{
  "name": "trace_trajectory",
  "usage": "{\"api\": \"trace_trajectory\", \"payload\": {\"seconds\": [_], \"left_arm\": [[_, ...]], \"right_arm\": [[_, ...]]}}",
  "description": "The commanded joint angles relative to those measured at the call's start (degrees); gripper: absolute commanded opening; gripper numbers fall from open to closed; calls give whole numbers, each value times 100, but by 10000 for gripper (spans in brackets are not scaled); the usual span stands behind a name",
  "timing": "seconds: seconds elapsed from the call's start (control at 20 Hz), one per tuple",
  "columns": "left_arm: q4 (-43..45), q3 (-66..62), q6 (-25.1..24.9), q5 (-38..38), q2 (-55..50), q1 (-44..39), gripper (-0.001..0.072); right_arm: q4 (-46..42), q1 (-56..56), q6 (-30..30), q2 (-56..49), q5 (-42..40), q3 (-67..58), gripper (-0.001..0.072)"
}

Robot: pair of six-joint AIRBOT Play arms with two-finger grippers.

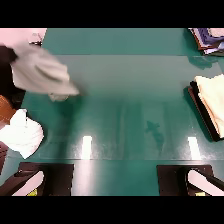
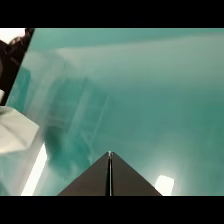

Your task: Fold the shirts.

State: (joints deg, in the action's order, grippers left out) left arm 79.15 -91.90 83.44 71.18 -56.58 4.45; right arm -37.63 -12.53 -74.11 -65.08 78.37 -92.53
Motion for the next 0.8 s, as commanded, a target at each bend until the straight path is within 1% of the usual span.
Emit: {"api": "trace_trajectory", "payload": {"seconds": [0.0,0.1,0.25,0.35,0.6,0.65,0.7,0.75], "left_arm": [[61,-1388,341,343,319,-1032,30],[61,-1449,629,315,280,-1593,30],[52,-1226,986,334,-59,-2402,30],[-20,-992,1108,328,-431,-2949,31],[-562,-190,1058,275,-1602,-4321,35],[-568,-85,960,262,-1836,-4518,207],[-560,-4,887,208,-2065,-4658,509],[-555,13,758,179,-2260,-4671,535]], "right_arm": [[57,4,0,-2,-240,-791,17],[57,4,0,-2,-240,-1073,16],[55,4,0,0,-229,-1285,17],[57,4,0,-2,-223,-1283,17],[55,4,0,-2,-131,-1283,17],[50,4,0,-2,-116,-1283,17],[50,4,0,-2,-98,-1283,17],[46,4,0,-2,-76,-1283,17]]}}
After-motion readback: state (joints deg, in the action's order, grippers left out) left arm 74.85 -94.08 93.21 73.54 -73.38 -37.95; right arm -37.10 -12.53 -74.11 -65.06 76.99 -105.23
